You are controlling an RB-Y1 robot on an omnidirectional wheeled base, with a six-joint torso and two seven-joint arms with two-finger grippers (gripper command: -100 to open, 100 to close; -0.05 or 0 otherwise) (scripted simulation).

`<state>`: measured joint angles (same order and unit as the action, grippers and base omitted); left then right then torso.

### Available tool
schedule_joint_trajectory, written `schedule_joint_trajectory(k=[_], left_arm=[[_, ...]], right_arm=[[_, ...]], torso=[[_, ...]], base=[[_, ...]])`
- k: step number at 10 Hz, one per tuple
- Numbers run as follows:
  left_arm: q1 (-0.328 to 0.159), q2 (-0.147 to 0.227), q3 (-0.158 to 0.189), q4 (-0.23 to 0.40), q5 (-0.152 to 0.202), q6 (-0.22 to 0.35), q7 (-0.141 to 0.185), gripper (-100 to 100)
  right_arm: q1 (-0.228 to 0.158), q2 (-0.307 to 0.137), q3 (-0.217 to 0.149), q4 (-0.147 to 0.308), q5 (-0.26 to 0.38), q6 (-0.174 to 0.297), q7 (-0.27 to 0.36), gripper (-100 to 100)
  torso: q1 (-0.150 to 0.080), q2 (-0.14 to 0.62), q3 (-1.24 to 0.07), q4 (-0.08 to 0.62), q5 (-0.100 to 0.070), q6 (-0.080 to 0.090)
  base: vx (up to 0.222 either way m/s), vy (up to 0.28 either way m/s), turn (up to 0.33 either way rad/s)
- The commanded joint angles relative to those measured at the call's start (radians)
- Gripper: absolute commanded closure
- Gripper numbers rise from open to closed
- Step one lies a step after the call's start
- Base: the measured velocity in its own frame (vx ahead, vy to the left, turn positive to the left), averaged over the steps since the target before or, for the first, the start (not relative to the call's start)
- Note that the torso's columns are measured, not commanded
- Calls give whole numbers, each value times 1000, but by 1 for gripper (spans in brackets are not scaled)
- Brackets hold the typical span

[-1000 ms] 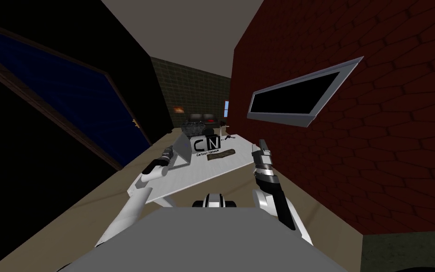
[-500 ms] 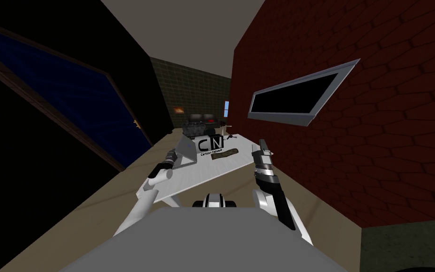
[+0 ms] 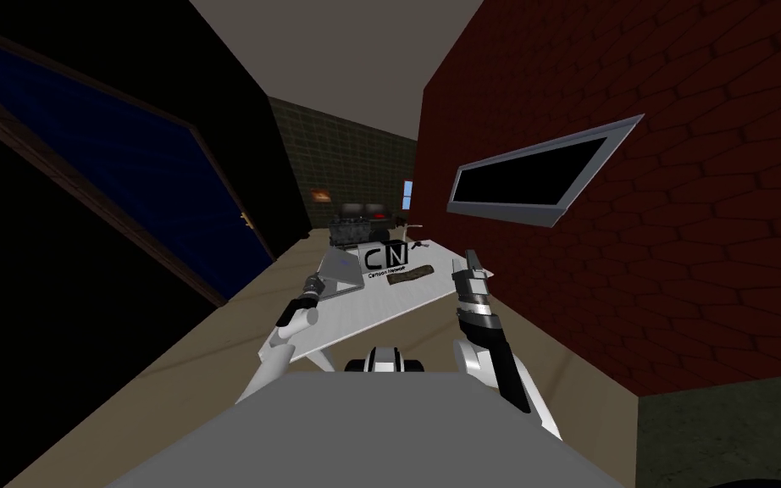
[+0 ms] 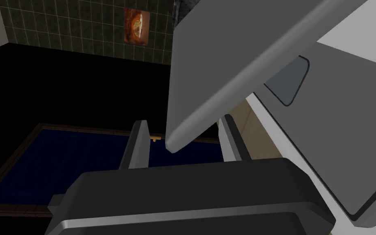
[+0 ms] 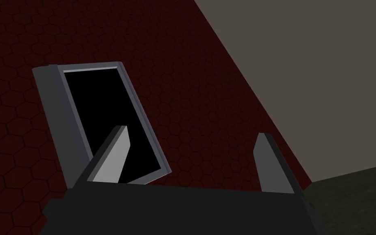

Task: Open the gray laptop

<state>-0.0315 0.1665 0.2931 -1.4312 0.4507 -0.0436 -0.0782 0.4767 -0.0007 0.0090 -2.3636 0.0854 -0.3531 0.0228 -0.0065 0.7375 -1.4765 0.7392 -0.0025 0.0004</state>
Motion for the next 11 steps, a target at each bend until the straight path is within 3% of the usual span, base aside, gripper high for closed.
schedule_joint_trajectory(k=[1,2,10,11], left_arm=[[9,-21,-14,27,9,-52,21,100],[9,-6,4,-3,18,0,17,-100],[-15,40,58,-108,58,159,15,-100],[-9,41,51,-100,57,143,17,-100]], right_arm=[[0,0,0,0,0,0,0,0],[0,0,0,0,0,0,0,0],[0,0,0,0,0,0,0,0],[0,0,0,0,0,0,0,0]], torso=[[0,1,1,0,0,3],[1,1,1,1,0,3],[6,2,1,0,2,-1],[6,1,1,-1,2,-1]], base=[[-16,96,-48],[-8,15,34],[1,-41,32],[1,-14,8]])
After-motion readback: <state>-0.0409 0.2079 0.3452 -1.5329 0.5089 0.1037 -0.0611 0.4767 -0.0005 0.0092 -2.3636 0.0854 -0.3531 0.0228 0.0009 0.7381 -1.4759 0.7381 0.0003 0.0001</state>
